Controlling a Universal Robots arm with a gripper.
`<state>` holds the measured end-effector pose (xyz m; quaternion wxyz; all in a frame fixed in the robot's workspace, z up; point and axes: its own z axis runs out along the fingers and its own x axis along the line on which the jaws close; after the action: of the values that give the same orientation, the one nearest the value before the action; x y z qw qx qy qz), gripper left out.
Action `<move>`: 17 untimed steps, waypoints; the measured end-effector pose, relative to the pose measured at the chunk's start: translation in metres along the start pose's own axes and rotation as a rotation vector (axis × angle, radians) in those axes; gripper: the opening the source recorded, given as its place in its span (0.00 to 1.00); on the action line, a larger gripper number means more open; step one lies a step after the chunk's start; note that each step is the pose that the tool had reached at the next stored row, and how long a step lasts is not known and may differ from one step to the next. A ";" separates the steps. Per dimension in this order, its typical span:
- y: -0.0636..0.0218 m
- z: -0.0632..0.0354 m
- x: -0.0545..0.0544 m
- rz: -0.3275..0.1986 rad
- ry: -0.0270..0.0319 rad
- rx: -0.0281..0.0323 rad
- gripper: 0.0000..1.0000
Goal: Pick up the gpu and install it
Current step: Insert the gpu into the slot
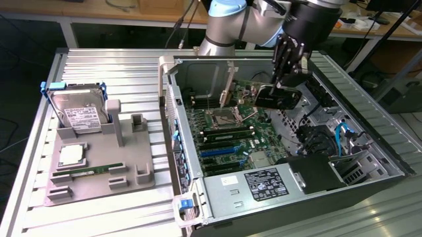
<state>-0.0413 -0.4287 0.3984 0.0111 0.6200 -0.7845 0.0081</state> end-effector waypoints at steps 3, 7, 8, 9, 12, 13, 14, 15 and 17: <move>0.0000 0.0017 0.000 -0.070 0.0001 0.0019 0.27; 0.0000 0.0033 0.000 -0.143 0.0005 0.0040 0.27; 0.0000 0.0036 0.000 -0.160 0.0006 0.0044 0.27; 0.0000 0.0040 0.000 -0.180 0.0006 0.0051 0.27; 0.0000 0.0068 0.000 -0.253 0.0005 0.0066 0.27; 0.0000 0.0084 0.000 -0.267 0.0007 0.0068 0.27; 0.0000 0.0099 0.000 -0.280 0.0009 0.0071 0.27; 0.0000 0.0119 0.000 -0.292 0.0008 0.0074 0.27; 0.0002 0.0157 0.000 -0.303 0.0007 0.0077 0.27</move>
<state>-0.0415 -0.4287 0.3828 0.0101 0.7313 -0.6819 0.0096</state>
